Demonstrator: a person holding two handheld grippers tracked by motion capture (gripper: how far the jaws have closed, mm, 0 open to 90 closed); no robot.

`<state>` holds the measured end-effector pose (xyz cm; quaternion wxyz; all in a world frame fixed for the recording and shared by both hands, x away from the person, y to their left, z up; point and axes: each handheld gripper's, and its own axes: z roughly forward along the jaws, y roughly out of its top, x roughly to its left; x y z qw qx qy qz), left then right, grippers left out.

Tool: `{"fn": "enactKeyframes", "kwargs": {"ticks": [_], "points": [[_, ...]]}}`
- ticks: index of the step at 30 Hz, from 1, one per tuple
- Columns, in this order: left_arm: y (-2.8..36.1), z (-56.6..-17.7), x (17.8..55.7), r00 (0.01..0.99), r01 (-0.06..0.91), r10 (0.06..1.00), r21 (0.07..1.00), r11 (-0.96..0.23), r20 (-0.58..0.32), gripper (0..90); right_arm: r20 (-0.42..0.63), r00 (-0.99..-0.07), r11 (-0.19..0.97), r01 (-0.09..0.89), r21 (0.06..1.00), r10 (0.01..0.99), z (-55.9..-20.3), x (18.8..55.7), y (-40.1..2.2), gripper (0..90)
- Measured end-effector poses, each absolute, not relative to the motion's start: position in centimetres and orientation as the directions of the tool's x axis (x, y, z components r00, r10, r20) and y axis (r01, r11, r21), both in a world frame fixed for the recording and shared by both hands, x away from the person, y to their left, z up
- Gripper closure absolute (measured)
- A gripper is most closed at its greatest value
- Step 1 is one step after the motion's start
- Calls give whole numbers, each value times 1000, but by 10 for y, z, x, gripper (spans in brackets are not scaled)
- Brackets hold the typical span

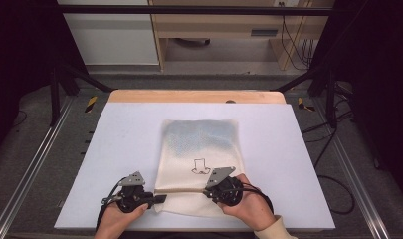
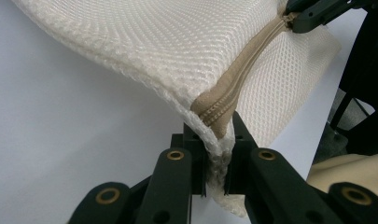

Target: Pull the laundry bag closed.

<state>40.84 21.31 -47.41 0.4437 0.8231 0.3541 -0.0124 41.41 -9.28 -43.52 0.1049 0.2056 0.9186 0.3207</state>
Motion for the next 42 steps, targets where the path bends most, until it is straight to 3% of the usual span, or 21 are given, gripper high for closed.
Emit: {"fn": "enactKeyframes", "kwargs": {"ticks": [42], "points": [[214,-474,408,749,591,575,723,-357,-329,821,-55,-871,685,343,642,487,-438,410,-116,821]]}}
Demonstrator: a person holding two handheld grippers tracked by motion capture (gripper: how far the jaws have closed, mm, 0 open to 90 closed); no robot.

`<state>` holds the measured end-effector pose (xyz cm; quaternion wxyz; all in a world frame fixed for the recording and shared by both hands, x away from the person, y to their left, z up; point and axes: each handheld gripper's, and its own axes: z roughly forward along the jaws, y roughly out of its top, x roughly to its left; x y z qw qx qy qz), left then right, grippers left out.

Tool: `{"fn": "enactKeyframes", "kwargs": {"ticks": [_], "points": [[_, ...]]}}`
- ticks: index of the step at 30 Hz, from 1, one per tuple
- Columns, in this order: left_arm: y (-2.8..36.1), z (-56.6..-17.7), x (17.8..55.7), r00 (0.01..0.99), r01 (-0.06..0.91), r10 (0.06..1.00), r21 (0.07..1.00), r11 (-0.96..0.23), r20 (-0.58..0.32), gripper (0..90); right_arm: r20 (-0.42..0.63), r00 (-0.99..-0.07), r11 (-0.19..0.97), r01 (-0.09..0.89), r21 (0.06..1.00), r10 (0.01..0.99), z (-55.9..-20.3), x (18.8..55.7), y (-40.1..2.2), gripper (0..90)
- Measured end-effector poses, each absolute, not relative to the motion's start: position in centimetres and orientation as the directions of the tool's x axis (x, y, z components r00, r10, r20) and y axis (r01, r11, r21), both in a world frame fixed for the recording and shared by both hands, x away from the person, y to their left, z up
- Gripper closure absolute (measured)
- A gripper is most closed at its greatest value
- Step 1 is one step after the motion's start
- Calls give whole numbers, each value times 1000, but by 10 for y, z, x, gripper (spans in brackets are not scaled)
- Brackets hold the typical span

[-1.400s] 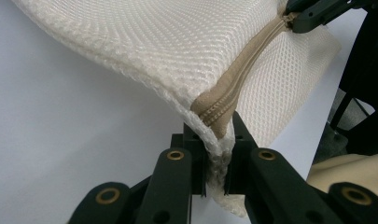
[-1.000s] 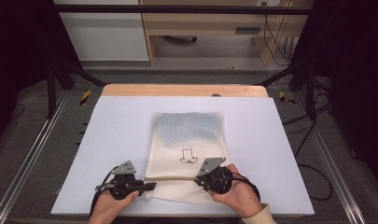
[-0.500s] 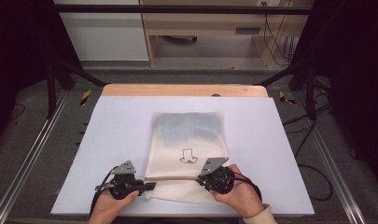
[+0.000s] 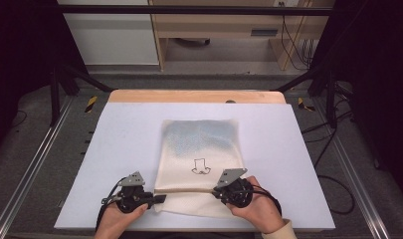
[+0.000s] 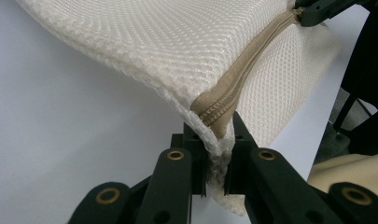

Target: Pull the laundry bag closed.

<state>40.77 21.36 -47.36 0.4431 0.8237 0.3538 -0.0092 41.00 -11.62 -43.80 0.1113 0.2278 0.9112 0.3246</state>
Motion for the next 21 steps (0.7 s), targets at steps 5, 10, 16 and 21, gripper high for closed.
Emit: {"fn": "enactKeyframes", "kwargs": {"ticks": [5,10,16,21], "points": [[214,-472,407,751,588,574,726,-356,-327,821,-51,-872,684,344,643,486,-439,410,-117,821],[214,-473,407,749,590,577,724,-357,-326,822,-48,-870,679,347,647,490,-438,409,-119,821],[214,-473,407,749,590,575,725,-355,-328,821,-48,-870,677,346,649,491,-438,407,-122,821],[213,-472,407,749,587,578,728,-354,-323,821,-47,-870,674,346,652,491,-438,406,-123,821]]}}
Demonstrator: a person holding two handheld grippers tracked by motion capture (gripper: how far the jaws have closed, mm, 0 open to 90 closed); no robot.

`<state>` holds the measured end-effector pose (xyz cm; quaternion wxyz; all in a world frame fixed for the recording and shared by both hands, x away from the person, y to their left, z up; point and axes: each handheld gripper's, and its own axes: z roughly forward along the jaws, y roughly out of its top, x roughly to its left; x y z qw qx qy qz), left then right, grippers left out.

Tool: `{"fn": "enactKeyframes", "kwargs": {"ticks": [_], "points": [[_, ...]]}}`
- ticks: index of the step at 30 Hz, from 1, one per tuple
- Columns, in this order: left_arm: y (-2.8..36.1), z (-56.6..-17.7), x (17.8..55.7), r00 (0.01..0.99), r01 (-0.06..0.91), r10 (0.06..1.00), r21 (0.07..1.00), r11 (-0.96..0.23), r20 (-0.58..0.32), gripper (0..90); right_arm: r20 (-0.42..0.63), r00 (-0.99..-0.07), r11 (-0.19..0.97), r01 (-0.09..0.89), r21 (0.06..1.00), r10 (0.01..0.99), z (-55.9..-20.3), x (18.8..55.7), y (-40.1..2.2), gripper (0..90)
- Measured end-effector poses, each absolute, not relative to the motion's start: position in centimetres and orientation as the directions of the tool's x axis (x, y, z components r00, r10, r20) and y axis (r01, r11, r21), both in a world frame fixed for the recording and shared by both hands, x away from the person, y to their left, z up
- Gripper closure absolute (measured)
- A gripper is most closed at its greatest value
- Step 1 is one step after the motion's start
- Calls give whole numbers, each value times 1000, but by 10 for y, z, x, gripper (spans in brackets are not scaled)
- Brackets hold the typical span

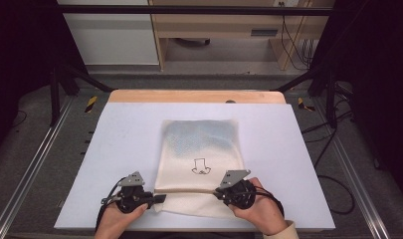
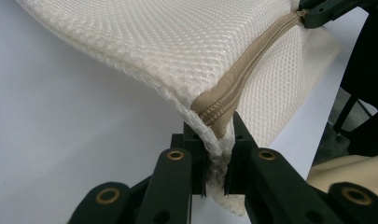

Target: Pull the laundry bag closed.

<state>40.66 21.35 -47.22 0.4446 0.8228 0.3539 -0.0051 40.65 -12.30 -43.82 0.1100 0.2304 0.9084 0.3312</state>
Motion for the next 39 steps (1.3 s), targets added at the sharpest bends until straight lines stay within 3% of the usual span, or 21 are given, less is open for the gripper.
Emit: {"fn": "enactKeyframes", "kwargs": {"ticks": [39], "points": [[215,-472,407,748,588,581,726,-356,-321,822,-41,-837,647,390,655,546,-441,401,-147,821]]}}
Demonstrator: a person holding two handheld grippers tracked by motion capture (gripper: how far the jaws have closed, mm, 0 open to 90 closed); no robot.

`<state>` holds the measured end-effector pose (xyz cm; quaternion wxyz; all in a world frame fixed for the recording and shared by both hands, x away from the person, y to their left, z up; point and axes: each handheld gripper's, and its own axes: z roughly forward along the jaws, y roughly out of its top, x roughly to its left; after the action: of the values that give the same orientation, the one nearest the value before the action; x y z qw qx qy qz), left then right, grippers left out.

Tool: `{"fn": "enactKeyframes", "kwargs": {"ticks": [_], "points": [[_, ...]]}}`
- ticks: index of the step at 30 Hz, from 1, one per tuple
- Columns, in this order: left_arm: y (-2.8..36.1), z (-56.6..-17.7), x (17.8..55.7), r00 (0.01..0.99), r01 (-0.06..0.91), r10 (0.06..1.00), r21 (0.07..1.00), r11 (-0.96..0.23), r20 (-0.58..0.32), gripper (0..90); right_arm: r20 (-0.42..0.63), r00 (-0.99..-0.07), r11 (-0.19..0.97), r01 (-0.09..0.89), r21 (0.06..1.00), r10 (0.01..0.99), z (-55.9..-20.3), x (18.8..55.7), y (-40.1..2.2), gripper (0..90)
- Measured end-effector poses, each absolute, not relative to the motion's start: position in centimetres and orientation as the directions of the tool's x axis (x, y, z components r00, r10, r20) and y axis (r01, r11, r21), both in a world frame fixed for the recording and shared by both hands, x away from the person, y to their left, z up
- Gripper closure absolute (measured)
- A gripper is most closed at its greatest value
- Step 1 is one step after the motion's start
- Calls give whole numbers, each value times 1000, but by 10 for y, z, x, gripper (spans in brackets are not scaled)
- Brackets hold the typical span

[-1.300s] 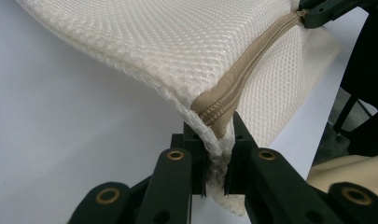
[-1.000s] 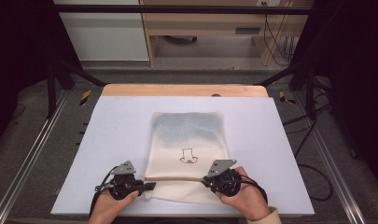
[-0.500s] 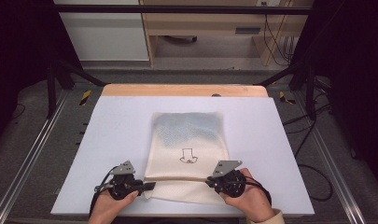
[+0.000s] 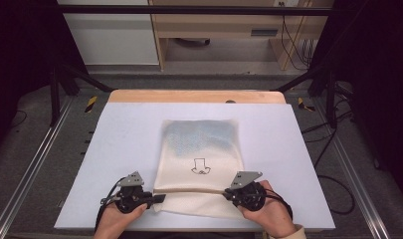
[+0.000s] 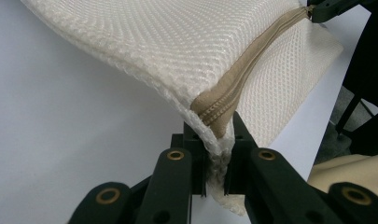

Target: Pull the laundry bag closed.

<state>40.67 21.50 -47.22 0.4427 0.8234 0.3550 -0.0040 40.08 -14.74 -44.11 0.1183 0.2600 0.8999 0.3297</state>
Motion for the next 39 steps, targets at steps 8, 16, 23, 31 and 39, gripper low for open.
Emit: {"fn": "enactKeyframes", "kwargs": {"ticks": [8,16,23,31,39], "points": [[215,-472,407,748,587,581,727,-356,-320,822,-35,-828,639,404,655,559,-443,400,-153,821],[216,-472,407,749,586,581,727,-357,-318,822,-31,-824,631,409,660,566,-444,399,-158,821],[215,-472,407,749,585,580,729,-356,-319,822,-28,-812,617,421,664,583,-443,397,-164,821],[216,-471,407,747,586,583,730,-353,-318,822,-23,-808,611,427,667,589,-444,397,-167,821],[217,-471,407,746,587,583,730,-350,-321,822,-19,-801,609,439,661,599,-445,398,-170,821]]}}
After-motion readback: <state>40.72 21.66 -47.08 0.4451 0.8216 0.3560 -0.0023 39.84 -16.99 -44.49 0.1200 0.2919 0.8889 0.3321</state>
